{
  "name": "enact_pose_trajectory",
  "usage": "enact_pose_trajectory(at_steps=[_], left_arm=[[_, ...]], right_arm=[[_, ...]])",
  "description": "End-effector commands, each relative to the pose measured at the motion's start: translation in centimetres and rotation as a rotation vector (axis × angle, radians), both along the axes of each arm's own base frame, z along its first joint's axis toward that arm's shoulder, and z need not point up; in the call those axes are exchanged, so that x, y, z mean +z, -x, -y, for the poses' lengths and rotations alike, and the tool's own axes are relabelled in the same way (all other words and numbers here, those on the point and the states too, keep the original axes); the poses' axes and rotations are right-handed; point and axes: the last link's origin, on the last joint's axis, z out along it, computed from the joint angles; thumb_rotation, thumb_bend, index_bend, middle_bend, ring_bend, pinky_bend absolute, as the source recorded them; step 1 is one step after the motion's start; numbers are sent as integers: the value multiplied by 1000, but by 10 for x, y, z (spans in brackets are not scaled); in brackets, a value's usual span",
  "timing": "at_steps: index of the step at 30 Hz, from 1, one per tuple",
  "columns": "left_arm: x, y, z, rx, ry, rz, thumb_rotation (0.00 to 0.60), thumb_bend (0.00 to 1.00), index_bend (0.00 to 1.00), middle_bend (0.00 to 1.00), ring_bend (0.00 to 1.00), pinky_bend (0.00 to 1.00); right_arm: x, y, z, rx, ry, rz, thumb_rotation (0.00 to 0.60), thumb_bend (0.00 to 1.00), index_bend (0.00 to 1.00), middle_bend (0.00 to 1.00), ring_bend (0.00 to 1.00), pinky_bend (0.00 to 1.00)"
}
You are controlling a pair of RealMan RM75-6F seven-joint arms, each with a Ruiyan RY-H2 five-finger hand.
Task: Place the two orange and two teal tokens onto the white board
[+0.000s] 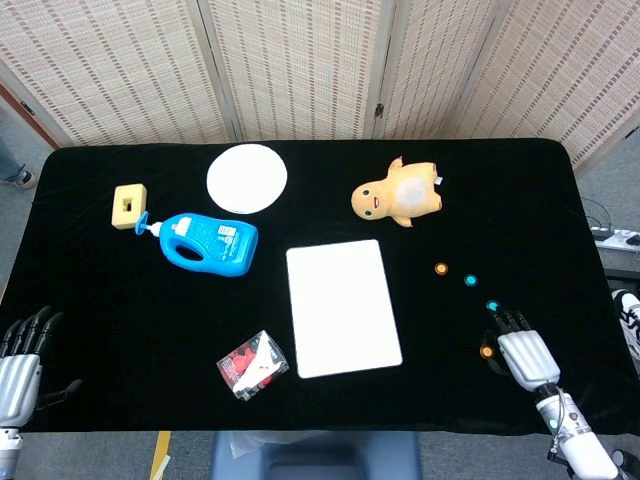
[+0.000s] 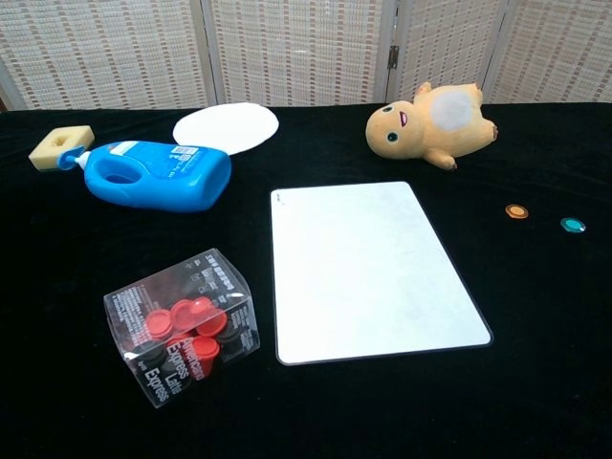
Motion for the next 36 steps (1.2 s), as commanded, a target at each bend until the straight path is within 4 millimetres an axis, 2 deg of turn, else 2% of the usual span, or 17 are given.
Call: enact_pose_trajectory(at_steps=[1,6,10,11,12,15,19,28,33,36], left_arm=[[0,0,0,1,0,-1,600,100,0,0,0,0],[0,0,1,2,1,1,600,100,0,0,0,0],[1,1,1,4,-1,2,600,100,0,0,0,0],[2,1,2,5,-3,1,600,100,0,0,0,0],[2,2,3,9,-4,0,600,100,0,0,0,0],[3,3,5,15,-5,1,600,100,0,0,0,0],[3,6,6,23,-6,2,600,100,0,0,0,0],[4,10,8,35,-8,4,600,100,0,0,0,0],[4,15,10,50,-8,6,600,100,0,0,0,0],[3,16,10,52,-9,8,600,100,0,0,0,0]], right_arm=[[2,-23,11,62,-22,26,600,436,487,120,45,0],[-13,-71,37,153,-109,58,600,436,486,120,46,0],[-21,-90,45,189,-141,59,600,435,487,120,42,0],[-28,-103,49,221,-162,60,600,436,487,120,40,0],[-41,-126,57,274,-196,73,600,436,487,119,37,0],[-58,-152,68,302,-237,53,600,437,486,116,30,0],[-77,-176,75,333,-272,44,600,435,486,114,26,0],[-109,-213,80,397,-318,17,600,436,482,113,25,0],[-113,-216,77,413,-324,-24,600,436,456,109,21,0],[-112,-214,74,407,-328,-38,600,436,357,94,5,0]])
